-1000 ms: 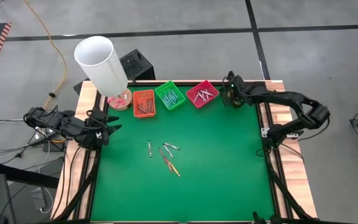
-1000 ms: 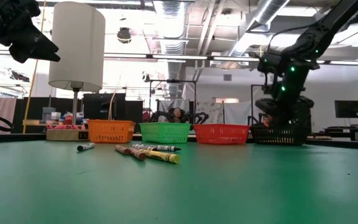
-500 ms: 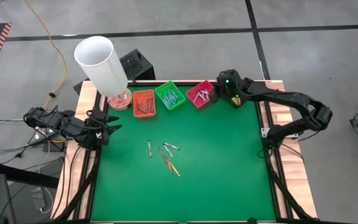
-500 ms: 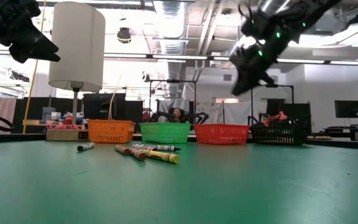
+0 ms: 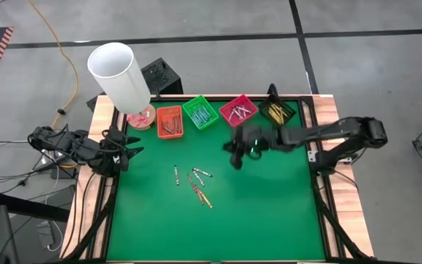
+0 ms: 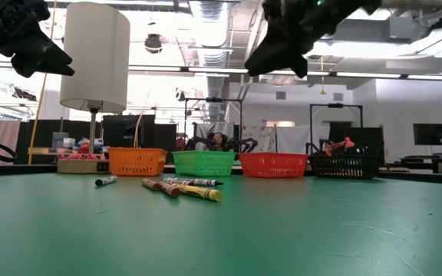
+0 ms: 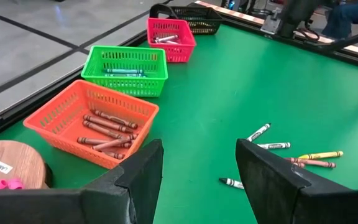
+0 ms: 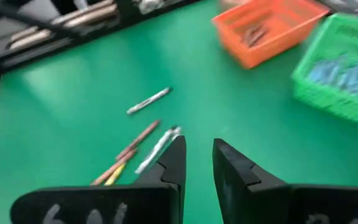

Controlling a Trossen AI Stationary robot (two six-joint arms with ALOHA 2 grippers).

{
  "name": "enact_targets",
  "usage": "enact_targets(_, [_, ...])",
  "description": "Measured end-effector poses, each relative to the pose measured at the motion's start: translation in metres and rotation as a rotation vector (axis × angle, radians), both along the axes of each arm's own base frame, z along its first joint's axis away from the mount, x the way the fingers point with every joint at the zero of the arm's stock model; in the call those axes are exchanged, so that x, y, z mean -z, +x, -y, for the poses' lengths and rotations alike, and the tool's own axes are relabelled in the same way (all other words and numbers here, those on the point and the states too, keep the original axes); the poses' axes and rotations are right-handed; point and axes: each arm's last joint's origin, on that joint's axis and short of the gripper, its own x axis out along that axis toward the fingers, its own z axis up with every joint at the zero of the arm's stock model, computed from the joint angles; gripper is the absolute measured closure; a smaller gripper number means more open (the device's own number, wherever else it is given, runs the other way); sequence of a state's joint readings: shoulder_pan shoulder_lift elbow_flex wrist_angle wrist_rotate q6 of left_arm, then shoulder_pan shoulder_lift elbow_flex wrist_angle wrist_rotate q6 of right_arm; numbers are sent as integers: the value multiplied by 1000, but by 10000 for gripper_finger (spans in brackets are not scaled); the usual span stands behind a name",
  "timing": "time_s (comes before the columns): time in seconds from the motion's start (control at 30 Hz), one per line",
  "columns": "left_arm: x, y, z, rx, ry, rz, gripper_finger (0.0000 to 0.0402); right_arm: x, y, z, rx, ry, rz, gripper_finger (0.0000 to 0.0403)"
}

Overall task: Sort crayons
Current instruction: Put the yellow/green crayon into the black bin

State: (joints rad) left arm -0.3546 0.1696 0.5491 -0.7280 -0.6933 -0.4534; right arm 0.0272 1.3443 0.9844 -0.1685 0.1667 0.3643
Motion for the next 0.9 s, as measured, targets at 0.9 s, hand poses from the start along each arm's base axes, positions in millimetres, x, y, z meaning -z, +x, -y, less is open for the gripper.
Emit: enact_targets(0.9, [0,0,0,0,0,0,210,47,31,-108,-105,108,71,327])
